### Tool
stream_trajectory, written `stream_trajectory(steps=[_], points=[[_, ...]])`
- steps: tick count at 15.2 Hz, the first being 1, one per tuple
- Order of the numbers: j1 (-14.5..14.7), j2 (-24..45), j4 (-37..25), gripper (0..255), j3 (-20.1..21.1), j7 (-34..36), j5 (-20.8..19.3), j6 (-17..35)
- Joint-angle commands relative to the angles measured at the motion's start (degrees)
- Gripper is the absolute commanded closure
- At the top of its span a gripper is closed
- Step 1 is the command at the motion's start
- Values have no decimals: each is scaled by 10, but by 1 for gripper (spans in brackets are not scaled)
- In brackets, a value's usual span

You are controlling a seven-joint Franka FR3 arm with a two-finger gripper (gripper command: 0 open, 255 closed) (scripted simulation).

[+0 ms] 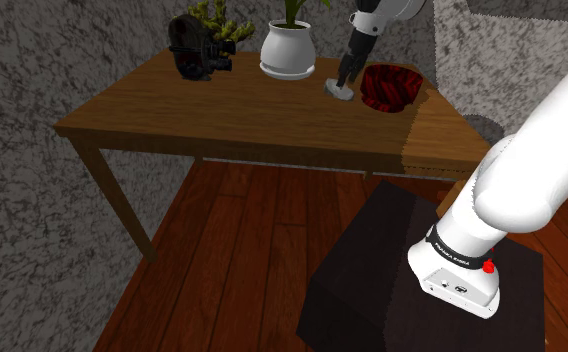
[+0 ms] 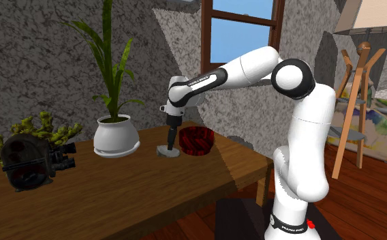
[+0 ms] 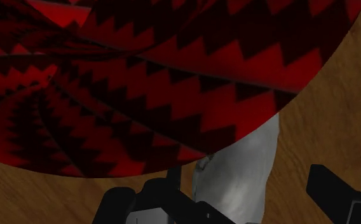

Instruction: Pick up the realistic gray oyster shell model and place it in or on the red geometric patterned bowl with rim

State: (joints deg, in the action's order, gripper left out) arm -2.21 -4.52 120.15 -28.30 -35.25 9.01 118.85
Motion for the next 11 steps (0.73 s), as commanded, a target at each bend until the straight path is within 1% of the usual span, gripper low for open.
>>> stream_trajectory(steps=[1, 4, 11], points=[[1, 7, 8, 0, 0, -4, 5, 14], [2, 16, 19, 0, 0, -9, 12, 32], [2, 16, 19, 0, 0, -9, 12, 32]])
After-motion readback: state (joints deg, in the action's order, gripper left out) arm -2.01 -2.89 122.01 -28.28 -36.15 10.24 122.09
